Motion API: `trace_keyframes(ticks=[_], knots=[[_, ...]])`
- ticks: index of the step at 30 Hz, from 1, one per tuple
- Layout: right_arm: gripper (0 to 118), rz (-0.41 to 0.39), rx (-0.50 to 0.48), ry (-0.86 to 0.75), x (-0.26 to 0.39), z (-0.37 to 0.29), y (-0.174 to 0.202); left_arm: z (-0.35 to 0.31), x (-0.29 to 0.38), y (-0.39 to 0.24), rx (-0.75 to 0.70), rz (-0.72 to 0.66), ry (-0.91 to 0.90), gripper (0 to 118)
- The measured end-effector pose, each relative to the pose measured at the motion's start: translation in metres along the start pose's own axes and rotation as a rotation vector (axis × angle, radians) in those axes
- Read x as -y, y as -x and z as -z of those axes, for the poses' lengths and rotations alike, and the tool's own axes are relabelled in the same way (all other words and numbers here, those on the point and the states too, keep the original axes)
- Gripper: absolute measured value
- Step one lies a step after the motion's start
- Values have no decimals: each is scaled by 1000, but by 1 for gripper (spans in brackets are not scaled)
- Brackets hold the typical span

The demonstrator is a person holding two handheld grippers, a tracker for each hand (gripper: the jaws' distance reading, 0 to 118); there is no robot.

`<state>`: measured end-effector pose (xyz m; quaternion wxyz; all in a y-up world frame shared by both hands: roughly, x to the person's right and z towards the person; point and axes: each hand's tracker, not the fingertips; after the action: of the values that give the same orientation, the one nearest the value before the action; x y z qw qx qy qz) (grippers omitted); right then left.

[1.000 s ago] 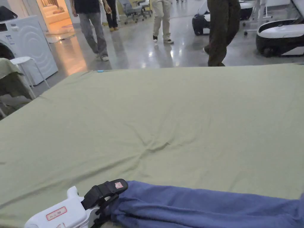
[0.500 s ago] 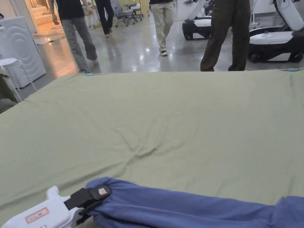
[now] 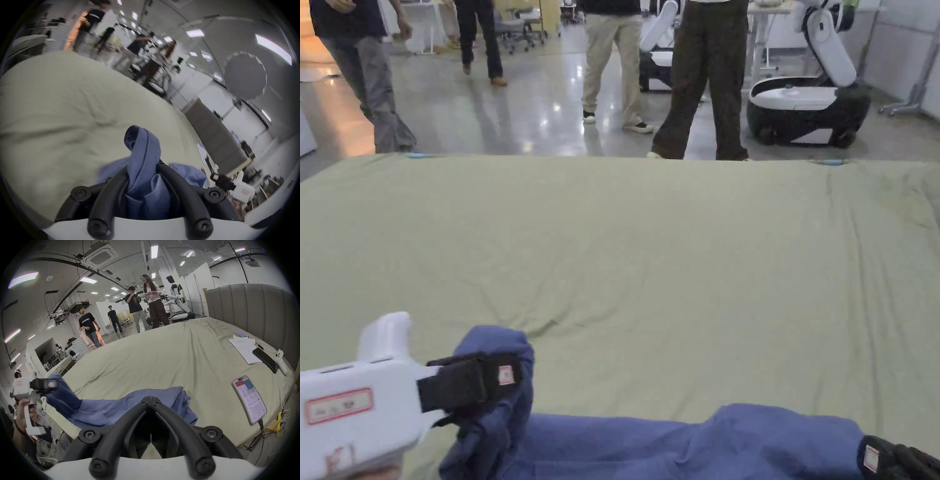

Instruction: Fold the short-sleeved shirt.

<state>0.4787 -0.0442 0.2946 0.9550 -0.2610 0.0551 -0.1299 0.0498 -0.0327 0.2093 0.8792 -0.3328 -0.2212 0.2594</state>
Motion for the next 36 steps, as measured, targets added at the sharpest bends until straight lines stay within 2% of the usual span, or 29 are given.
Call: trace_keyframes(ticks=[4, 7, 8, 9, 10, 12, 14, 15, 16, 17, 19, 20, 22, 24, 25, 26, 27, 29, 31, 32, 33, 34, 35, 36], knots=[[0, -40, 16, 1, 5, -13, 3, 90, 37, -17, -6, 19, 132, 11], [0, -57, 46, -8, 9, -22, -5, 116, 54, -25, 45, 18, 179, 17], [0, -47, 65, -11, 10, -23, -9, 118, 57, -28, 61, 22, 171, 28], [0, -27, 74, -12, 12, -22, -14, 118, 57, -31, 60, 39, 168, 56], [0, 2, 75, -7, 12, -20, -19, 117, 55, -33, 63, 43, 162, 70], [0, 67, 55, -3, 14, -18, -27, 104, 42, -35, 122, 48, 86, 72], [0, 69, 33, -18, 16, -20, -30, 83, 29, -28, 163, 23, 31, 66], [0, 64, 35, -22, 16, -20, -28, 76, 21, -27, 178, 15, 9, 44], [0, 59, 33, -23, 15, -20, -28, 71, 19, -23, 165, 11, -6, 12], [0, 51, 29, -22, 15, -20, -27, 72, 18, -19, 140, -2, -10, 5], [0, 46, 26, -18, 15, -18, -25, 88, 25, -11, 54, -37, 45, 4], [0, 47, 19, -14, 14, -17, -24, 103, 33, -7, 158, -93, 126, 4], [0, 50, 4, -4, 15, -16, -23, 133, 52, -3, 248, -219, 254, 4], [0, 34, 12, 8, 16, -16, -20, 162, 72, -5, 193, -206, 371, 4], [0, 22, 20, 13, 17, -16, -19, 174, 79, -4, 102, -157, 419, 4], [0, 11, 27, 21, 17, -17, -19, 179, 85, -3, 53, -95, 430, 4], [0, 3, 32, 26, 18, -18, -19, 177, 86, -4, 111, -113, 372, 4], [0, -1, 43, 31, 20, -19, -21, 166, 72, -10, 131, -151, 372, 4], [0, 39, 35, 46, 22, -15, -25, 142, 58, -8, 185, -138, 306, 6], [0, 58, 21, 52, 22, -13, -27, 125, 48, -4, 258, -159, 283, 8], [0, 63, 13, 55, 22, -12, -26, 109, 39, 3, 356, -192, 280, 25], [0, 62, 3, 60, 21, -11, -26, 94, 31, 11, 362, -227, 282, 55], [0, 49, -9, 68, 20, -10, -26, 72, 22, 25, 363, -262, 277, 77], [0, 25, -12, 76, 19, -8, -25, 51, 13, 40, 356, -289, 233, 80]])
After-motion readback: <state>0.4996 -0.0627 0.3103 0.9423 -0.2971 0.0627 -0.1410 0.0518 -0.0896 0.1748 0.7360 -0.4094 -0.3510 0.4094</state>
